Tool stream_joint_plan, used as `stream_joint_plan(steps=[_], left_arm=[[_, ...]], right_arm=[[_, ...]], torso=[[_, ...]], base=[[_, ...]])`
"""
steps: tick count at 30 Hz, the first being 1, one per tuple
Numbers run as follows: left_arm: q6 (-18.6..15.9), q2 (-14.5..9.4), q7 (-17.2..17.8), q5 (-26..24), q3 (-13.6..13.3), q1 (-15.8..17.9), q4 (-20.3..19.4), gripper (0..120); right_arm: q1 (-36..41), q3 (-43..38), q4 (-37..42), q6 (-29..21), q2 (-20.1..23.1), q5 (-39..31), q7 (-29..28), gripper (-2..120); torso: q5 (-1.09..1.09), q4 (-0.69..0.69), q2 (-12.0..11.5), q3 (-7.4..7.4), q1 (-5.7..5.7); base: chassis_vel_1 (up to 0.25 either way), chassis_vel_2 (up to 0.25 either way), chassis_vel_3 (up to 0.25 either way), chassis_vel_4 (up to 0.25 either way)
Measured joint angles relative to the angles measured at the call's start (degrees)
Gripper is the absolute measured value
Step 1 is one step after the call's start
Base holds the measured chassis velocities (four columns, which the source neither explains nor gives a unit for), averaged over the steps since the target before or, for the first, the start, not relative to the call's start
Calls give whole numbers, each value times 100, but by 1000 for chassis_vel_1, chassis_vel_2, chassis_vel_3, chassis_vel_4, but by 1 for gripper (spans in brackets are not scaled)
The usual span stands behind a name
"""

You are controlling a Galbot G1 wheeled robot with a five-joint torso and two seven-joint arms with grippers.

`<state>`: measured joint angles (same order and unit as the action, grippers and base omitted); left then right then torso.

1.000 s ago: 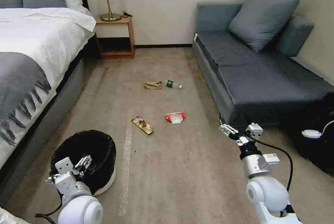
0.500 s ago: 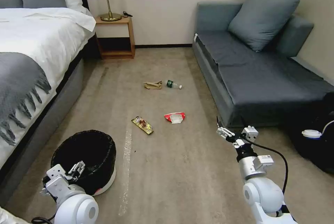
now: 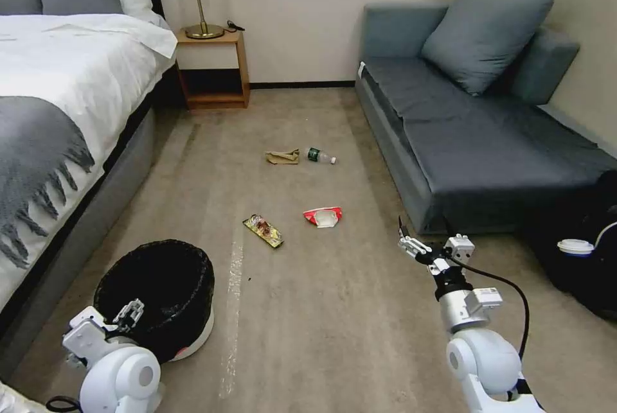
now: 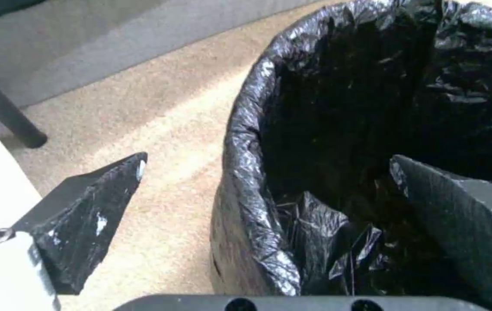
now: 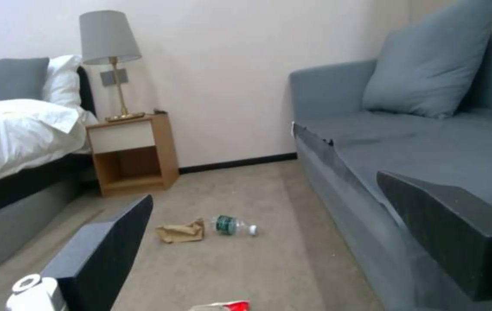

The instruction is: Pick up the trash bin, then pick up the garbage on the floor and place it into the trash bin.

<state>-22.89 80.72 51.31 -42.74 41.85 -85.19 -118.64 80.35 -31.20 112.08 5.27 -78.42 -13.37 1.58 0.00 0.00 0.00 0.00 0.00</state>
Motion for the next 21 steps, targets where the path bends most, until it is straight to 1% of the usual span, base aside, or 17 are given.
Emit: stream_joint_plan(steps=[8,13,16,17,19,20,21], left_arm=[[-25,5,6,-100,-29,106,167,100],[-33,16,6,-147,-34,130,218,94],[-34,24,9,-222,-31,158,295,79],[-34,24,9,-222,-31,158,295,79],[-34,31,10,-257,-31,164,319,69],[-34,36,10,-276,-31,171,331,63],[-34,38,10,-284,-31,179,342,60]], right_arm=[[29,-12,0,21,1,10,2,100],[28,-13,0,27,2,6,2,100],[20,-11,-7,38,1,0,2,100],[20,-11,-7,38,1,0,2,100],[19,-12,-11,45,3,-3,2,100],[18,-13,-11,48,5,-6,2,100],[18,-14,-11,50,5,-7,2,100]], torso=[[0,0,0,0,0],[0,0,0,0,0],[0,0,0,0,0],[0,0,0,0,0],[0,0,0,0,0],[0,0,0,0,0],[0,0,0,0,0]], base=[[0,0,0,0],[0,0,0,0],[0,0,0,0],[0,0,0,0],[0,0,0,0],[0,0,0,0],[0,0,0,0]])
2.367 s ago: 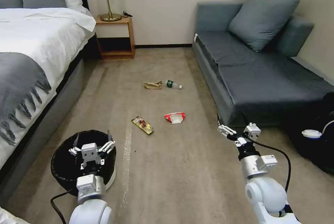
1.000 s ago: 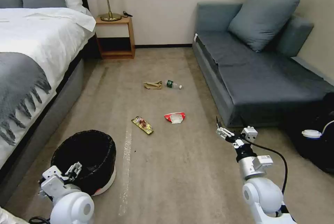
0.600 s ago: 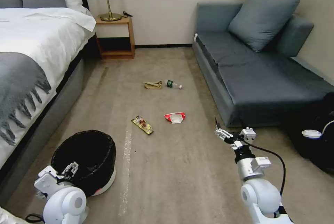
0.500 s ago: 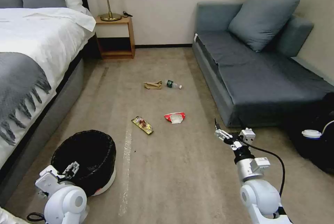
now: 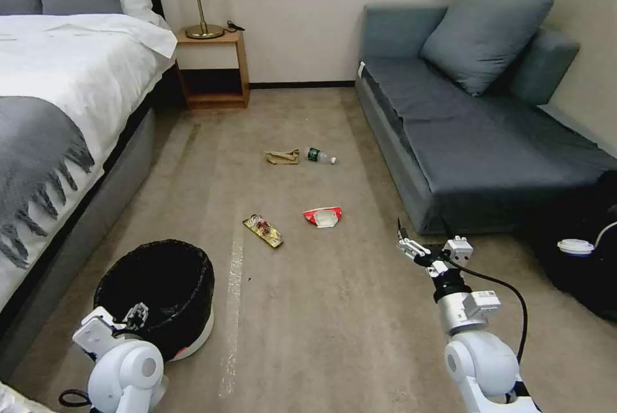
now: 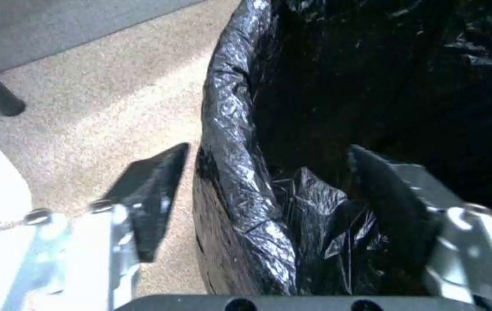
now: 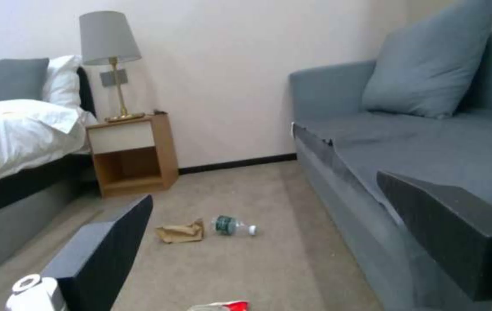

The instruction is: Pick up the trash bin, then pick up the garbage on the floor and place it into the trash bin.

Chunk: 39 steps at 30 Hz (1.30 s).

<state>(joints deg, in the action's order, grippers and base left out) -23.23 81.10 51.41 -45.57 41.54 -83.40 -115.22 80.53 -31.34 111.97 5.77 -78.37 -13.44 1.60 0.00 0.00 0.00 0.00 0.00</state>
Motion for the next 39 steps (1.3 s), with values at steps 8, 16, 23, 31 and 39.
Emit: stream_joint_plan(steps=[8,16,23,31,39], left_arm=[[5,14,1,-51,-1,32,59,31],[19,34,6,-70,-23,26,22,6],[23,41,1,-89,-31,-8,-105,0],[12,6,50,-79,42,-139,-583,0],[-79,-10,144,90,2,-381,-1394,0]], right_arm=[[5,-8,0,11,1,-7,-1,100],[8,-11,0,15,6,-14,-4,100],[22,-10,0,26,9,-21,-5,100],[37,-11,10,80,-8,-25,-2,100],[80,-14,27,192,-51,-22,5,100]], torso=[[0,0,0,0,0],[0,0,0,0,0],[0,-1,0,0,0],[0,0,0,0,0],[0,0,0,0,0]], base=[[0,0,0,0],[0,0,0,0],[0,0,0,0],[0,0,0,0],[0,0,0,0]])
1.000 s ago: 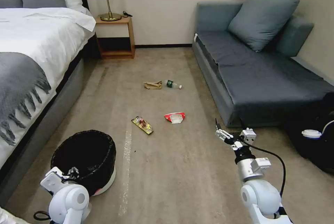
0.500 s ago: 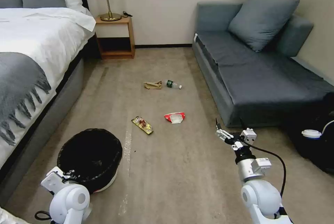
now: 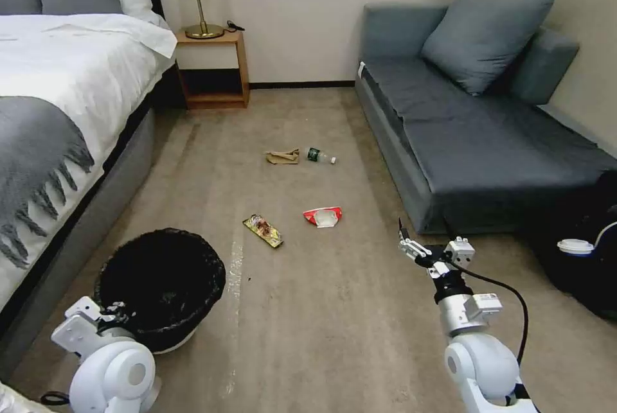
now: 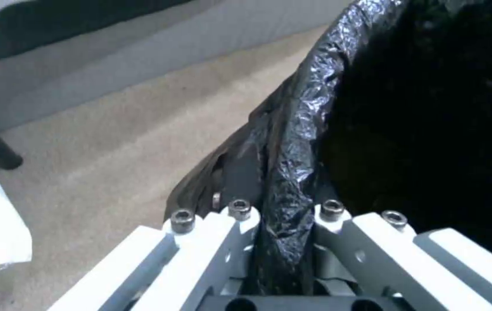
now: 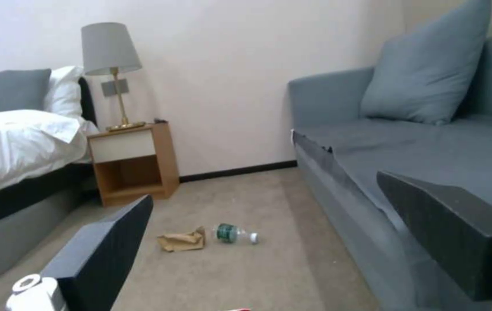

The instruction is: Pick up the trash bin, then pick up the garbage on the floor and place it into the trash bin.

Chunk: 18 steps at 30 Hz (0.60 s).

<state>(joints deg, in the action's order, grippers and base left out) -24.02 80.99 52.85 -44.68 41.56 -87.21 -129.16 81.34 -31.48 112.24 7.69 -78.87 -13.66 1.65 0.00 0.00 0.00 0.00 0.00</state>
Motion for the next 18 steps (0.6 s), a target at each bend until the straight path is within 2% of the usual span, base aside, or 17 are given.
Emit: stream_joint_plan(steps=[9,18], left_arm=[[-55,2,128,-26,-32,-175,-408,0],[-68,-10,168,-30,-144,-208,-443,0]], right_arm=[[76,84,-32,171,-84,258,157,100],[106,110,-115,408,-183,632,358,100]], torso=[[0,0,0,0,0],[0,0,0,0,0]], base=[[0,0,0,0],[0,0,0,0]])
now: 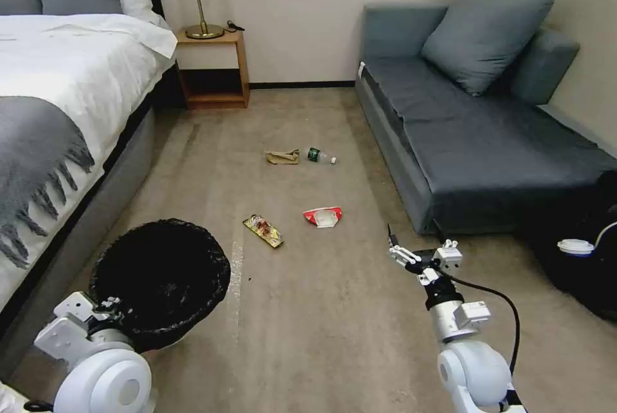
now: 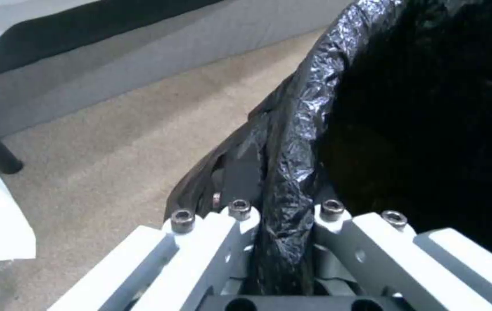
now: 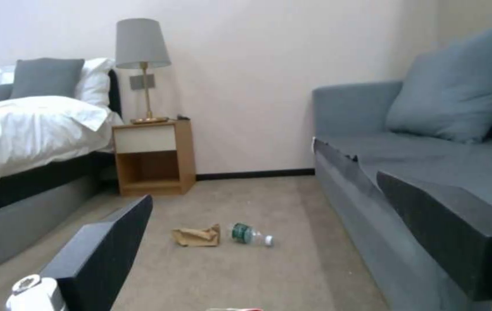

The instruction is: Pick up the trash bin, then pick up the garbage on the floor and place it into the trash bin.

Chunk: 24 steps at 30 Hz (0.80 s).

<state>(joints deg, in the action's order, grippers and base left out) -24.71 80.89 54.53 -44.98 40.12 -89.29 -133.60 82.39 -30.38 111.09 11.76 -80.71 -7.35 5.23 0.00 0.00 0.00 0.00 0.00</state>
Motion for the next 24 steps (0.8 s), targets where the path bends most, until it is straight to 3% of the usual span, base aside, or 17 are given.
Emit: stream_joint_plan(steps=[11,24], left_arm=[[55,92,4,-28,49,-42,273,0],[83,109,4,-122,198,-73,231,0]], right_arm=[[16,-6,-48,117,44,32,81,100],[-3,20,-88,102,78,52,82,100]], torso=[[0,0,0,0,0],[0,0,0,0,0]], base=[[0,0,0,0],[0,0,0,0]])
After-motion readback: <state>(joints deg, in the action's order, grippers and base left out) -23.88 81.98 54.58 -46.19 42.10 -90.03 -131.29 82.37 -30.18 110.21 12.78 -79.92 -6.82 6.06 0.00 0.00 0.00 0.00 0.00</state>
